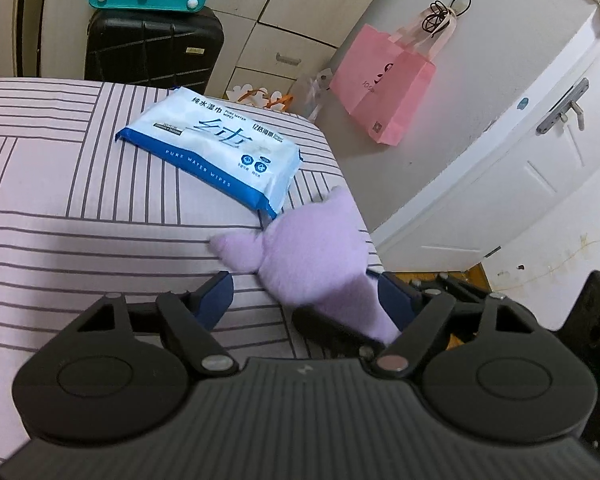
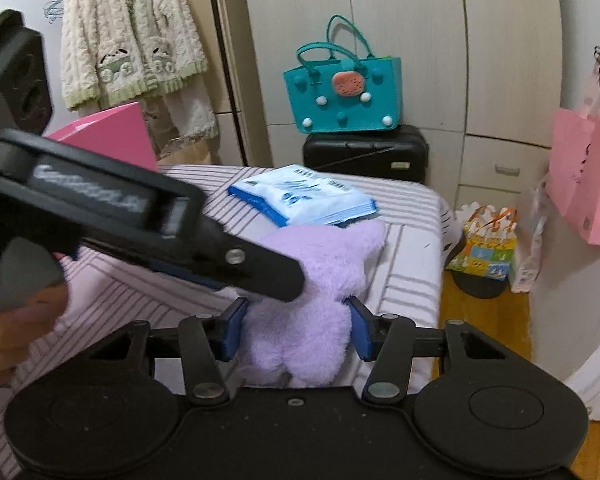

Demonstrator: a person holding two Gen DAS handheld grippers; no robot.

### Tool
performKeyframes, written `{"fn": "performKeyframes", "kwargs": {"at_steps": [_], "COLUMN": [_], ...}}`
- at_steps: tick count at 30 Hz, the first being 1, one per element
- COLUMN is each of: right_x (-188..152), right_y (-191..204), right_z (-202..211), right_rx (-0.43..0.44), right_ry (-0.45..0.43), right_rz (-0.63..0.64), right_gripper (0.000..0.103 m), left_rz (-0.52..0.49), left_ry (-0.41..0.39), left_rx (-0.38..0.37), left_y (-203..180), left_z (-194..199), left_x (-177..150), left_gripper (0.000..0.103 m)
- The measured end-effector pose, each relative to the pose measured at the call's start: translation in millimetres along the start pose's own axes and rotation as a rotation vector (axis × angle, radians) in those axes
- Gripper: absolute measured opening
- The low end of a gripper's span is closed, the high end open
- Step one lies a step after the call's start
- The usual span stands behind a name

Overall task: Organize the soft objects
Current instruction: 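Close the right gripper on the lilac plush and lift it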

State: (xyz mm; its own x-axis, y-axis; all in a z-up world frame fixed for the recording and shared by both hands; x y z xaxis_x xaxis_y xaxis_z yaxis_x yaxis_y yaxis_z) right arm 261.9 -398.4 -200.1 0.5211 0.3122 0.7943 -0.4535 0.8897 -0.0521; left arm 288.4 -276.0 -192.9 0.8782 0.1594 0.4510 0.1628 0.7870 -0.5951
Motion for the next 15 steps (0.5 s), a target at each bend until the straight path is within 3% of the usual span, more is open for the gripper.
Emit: {"fn": "performKeyframes", "kwargs": {"at_steps": [6,15], "right_x": [-3.9,-3.0], "right_y": [7.9,9.2], "right_z": [1.4,1.7], "right_rx": [-0.009,-0.037], "right_ry": [0.016,0.007], "right_rz": [-0.023,-0.069], "right_gripper": [0.057,0.056], "left_rz": [-0.019,-0.034], "left_ry": [-0.03,-0.065], "left_rx": [0.037,0.056], "left_y": [1.7,-1.5], "left_z": [1.0,-0.7], "left_x": [-3.3,-8.4], "left_gripper": [0.065,0.061]}}
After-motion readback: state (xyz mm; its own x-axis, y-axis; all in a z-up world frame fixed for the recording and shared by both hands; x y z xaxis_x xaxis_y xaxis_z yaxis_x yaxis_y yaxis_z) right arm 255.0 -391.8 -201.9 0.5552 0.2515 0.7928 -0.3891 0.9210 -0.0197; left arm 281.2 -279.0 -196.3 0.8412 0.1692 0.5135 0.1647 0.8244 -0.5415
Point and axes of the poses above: each gripper's, at about its wrist camera, not at the fingertips, and z roughly against the way its jaws point, y to its left, x to its top, the point moved 9 cm from there along -z, roughly the way its jaws point, and after that the axes turned 13 degrees about z, right-handed, at the moved point
